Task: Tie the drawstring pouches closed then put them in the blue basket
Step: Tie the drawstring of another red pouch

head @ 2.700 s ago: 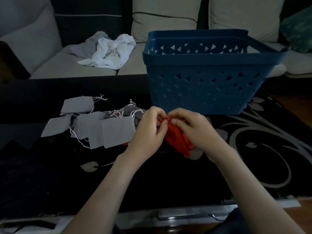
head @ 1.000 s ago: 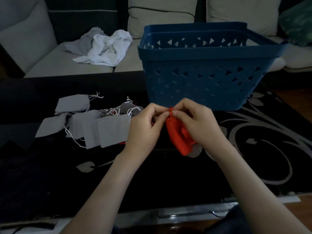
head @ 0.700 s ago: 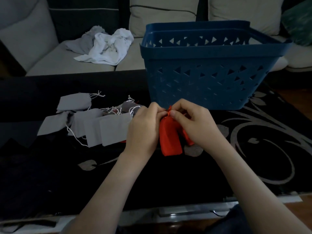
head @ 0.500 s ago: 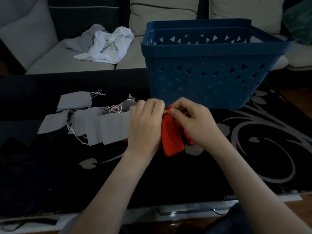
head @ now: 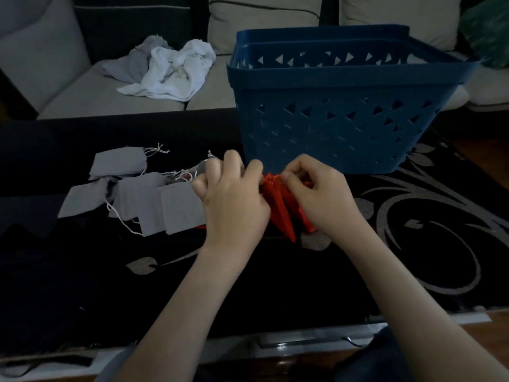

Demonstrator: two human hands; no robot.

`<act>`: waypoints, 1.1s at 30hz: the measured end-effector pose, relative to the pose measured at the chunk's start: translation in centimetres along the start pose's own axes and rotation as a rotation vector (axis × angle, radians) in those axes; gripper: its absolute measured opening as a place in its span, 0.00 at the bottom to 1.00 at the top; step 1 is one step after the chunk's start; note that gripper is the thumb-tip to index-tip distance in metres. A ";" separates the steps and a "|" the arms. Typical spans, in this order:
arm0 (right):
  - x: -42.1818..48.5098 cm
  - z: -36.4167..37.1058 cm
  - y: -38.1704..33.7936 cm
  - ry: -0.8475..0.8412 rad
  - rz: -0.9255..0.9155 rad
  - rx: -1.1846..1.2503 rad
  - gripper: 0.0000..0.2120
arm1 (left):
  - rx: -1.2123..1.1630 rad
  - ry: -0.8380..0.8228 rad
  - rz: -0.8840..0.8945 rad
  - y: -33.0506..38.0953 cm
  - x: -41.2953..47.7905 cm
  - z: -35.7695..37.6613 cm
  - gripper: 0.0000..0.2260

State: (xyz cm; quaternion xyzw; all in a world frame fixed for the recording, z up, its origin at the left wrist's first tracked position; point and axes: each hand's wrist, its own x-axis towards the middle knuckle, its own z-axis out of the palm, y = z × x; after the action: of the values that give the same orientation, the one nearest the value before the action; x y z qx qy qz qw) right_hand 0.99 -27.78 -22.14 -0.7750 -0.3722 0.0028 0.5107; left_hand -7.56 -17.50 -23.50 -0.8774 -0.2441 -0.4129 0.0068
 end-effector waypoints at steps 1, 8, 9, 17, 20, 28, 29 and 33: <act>0.1 0.0 0.1 0.010 -0.003 -0.011 0.06 | -0.127 -0.037 -0.047 0.0 0.1 0.0 0.08; 0.5 0.4 0.4 0.038 0.144 0.113 0.06 | -0.836 -0.265 -0.406 1.0 0.6 0.0 0.13; 0.7 0.4 0.5 0.029 0.186 0.148 0.07 | -0.931 -0.287 -0.417 1.0 0.6 0.1 0.13; 0.6 -1.7 1.0 -0.141 0.291 0.369 0.06 | -1.056 -0.493 -0.430 0.6 -0.2 1.1 0.11; 0.1 -2.6 0.9 -0.276 0.314 0.400 0.11 | -0.994 -0.473 -0.449 0.7 0.1 1.0 0.11; -1.0 -4.2 2.2 -0.446 0.347 0.285 0.38 | -0.765 -0.417 -0.426 1.6 -0.7 1.7 0.11; -1.0 -4.2 2.4 -0.432 0.339 0.273 0.39 | -0.860 -0.447 -0.495 1.7 -0.7 1.9 0.11; -0.6 -4.7 3.2 -0.375 0.376 0.331 0.33 | -1.123 -0.601 -0.673 2.5 -0.6 1.9 0.09</act>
State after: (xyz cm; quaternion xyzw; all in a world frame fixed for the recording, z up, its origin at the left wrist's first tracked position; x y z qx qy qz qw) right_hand 4.22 -32.44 -22.68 -0.7226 -0.3044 0.3008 0.5428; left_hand -5.41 -19.55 -24.70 -0.7015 -0.2434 -0.1965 -0.6404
